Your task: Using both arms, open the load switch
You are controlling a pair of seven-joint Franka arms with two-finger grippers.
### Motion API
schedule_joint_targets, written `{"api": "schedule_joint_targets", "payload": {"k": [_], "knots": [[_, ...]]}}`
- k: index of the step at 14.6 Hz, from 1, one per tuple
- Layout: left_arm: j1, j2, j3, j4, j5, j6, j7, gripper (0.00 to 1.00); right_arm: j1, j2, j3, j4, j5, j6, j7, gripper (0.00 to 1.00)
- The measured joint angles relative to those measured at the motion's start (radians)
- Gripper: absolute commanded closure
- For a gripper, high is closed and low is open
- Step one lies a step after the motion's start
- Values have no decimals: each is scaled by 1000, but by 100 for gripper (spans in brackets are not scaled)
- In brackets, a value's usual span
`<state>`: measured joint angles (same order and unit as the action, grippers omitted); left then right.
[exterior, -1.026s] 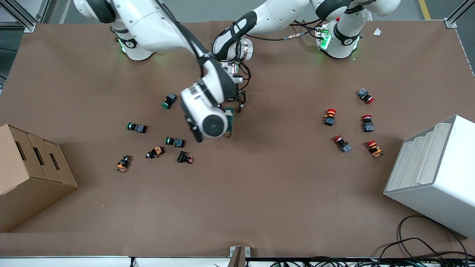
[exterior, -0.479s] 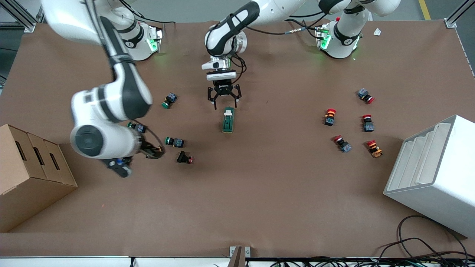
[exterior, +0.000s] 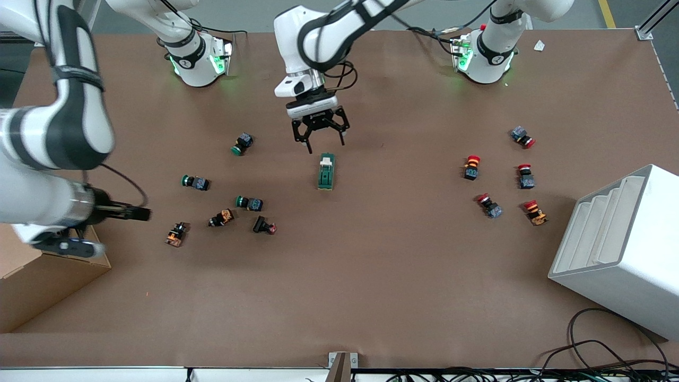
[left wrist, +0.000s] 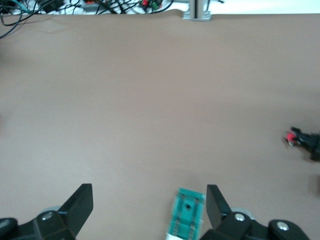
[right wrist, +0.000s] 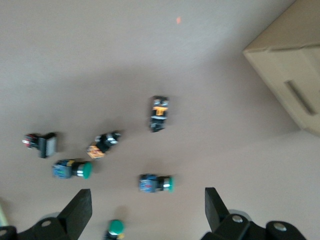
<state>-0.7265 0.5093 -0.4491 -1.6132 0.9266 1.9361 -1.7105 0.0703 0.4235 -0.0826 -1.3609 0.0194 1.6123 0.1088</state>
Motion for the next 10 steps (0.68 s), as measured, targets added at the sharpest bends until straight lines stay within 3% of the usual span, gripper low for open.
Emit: {"api": "schedule_joint_targets", "payload": {"k": [4,10], "knots": [[217,-137,3,53,-257,-25,309,0,-54,-17,1,0,-7,-15,-95,0],[520,-225,3,141,-493,-178,729,0,-76,-28,5,17,-7,-44,-116,0]]}}
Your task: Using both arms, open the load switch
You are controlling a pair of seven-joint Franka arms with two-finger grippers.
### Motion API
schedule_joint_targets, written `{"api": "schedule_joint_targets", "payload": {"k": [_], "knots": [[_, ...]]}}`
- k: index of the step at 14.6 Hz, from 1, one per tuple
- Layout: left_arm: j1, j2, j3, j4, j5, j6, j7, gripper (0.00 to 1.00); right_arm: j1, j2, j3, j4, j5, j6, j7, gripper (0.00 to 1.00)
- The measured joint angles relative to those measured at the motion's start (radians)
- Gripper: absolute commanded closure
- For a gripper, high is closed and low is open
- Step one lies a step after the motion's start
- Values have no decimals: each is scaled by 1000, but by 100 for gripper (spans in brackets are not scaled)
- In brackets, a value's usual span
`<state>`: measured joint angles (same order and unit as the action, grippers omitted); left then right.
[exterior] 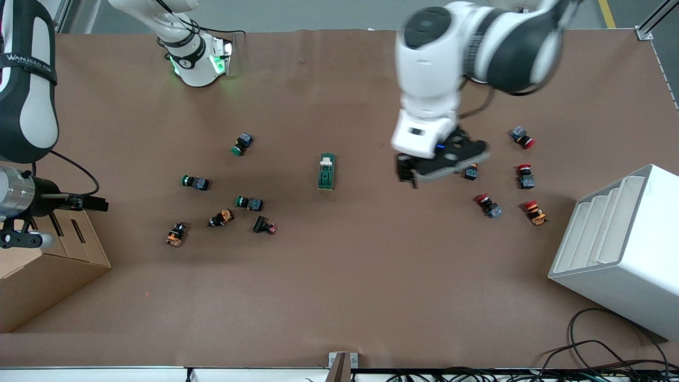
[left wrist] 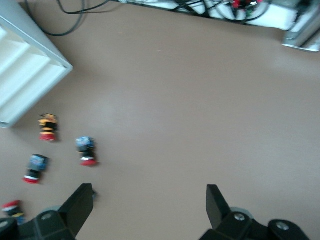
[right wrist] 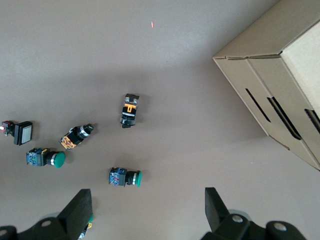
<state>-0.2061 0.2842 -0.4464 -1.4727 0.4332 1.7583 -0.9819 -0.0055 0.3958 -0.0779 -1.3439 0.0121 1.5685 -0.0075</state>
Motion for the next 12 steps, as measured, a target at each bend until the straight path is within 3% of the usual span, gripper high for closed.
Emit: {"api": "schedule_joint_targets", "payload": {"k": [4,7,12], "knots": [[178,-74,-1,12,-126,-73,284,0,0,-4,9,34,2,-96,0,0],[251,-131,4,13,-196,-137,413,0,0,-28,10,47,2,-102,-1,0],[264,-233,136,-1,-317,-255,629,0,0,-98,14,15,3,-96,-2,0]]}}
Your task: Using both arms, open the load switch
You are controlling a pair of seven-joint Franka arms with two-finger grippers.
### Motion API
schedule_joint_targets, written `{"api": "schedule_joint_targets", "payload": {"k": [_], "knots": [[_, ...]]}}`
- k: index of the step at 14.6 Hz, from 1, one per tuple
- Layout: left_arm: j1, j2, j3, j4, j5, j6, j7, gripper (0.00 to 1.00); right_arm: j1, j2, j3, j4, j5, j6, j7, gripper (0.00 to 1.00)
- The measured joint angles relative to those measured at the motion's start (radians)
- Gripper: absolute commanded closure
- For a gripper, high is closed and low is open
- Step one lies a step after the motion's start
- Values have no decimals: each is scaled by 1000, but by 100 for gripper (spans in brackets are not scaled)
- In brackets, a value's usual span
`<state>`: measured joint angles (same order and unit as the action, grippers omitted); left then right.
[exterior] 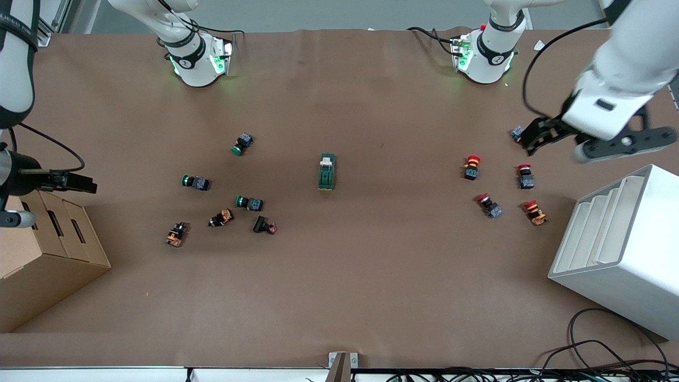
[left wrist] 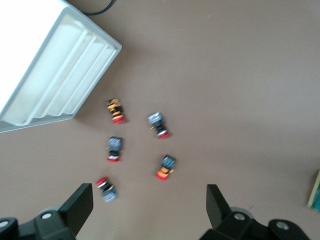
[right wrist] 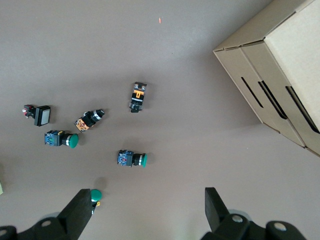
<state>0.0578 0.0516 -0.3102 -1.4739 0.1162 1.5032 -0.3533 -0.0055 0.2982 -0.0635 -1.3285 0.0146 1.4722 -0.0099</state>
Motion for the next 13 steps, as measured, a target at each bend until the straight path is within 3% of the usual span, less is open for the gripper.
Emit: {"api": "schedule_joint_targets", "payload": {"k": [4,7,13], "knots": [[-25,-81,98,-80,-65,-16,139,0,1,-134,3,-171,-2,85,-7,0],[-93,-122,175,-134,-73,-16,199,0,2,-197,7,-229,-8,85,-12,0],[-110,-158,186,-165,-74,-12,216,0,1,-228,5,-238,-13,58,-15,0]]}}
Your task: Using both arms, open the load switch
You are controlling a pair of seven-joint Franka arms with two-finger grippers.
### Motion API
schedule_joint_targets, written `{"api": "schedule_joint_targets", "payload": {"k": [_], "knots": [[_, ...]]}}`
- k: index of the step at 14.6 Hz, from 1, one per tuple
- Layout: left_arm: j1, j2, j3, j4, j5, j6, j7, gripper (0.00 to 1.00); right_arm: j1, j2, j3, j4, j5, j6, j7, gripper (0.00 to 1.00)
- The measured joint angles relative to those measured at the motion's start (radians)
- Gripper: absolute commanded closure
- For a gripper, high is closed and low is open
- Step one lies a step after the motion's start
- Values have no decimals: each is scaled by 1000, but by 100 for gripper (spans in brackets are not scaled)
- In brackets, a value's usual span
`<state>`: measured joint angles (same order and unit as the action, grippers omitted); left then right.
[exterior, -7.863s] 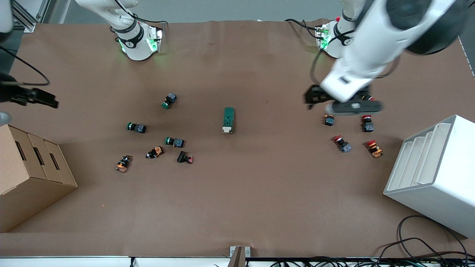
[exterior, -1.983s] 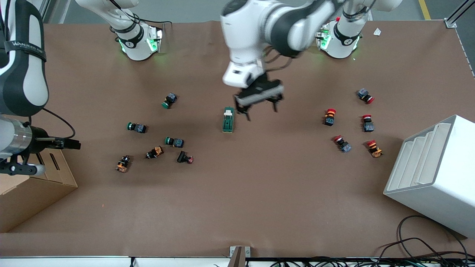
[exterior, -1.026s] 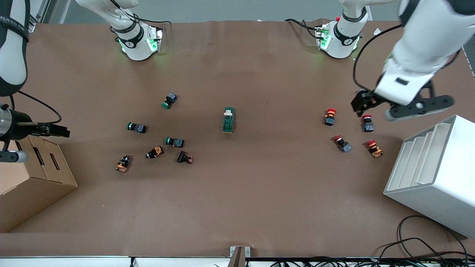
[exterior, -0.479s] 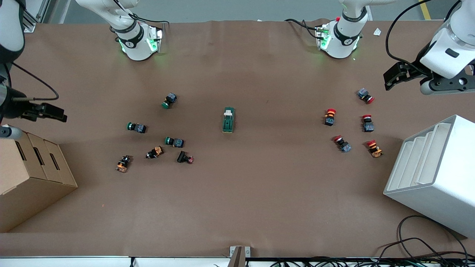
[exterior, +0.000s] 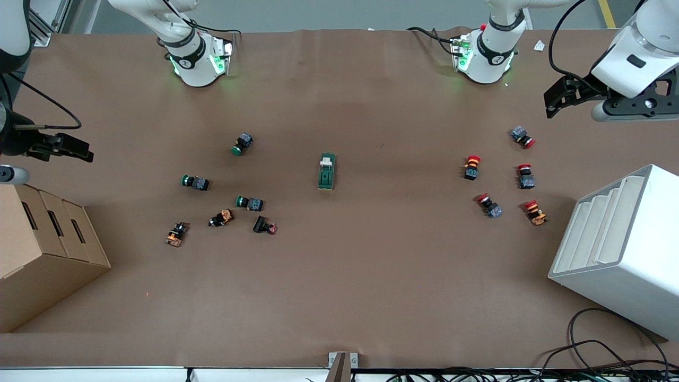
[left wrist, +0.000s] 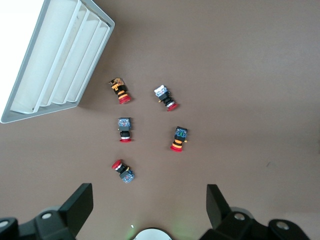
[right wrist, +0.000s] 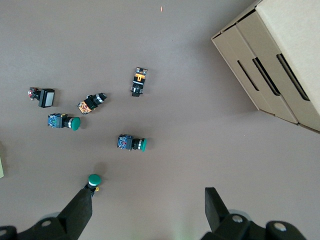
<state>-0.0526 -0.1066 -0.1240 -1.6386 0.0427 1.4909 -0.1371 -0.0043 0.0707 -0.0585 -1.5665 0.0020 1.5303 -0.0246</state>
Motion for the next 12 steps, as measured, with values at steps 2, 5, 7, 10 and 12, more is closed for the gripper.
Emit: {"api": "schedule_joint_targets", "payload": {"k": [2,5,7,10,12], "knots": [[1,-1,20,1,-19,3,34,0,0,-31,1,-17,0,5,-1,0],[4,-1,53,1,-44,13,63,0,0,-108,1,-101,0,45,-1,0],[5,-1,55,0,-45,34,64,0,0,-146,1,-138,0,53,-1,0],[3,6,55,1,-45,46,64,0,0,-175,1,-157,0,54,-1,0],[3,15,55,7,-45,51,64,0,0,-180,1,-158,0,54,-1,0]]}}
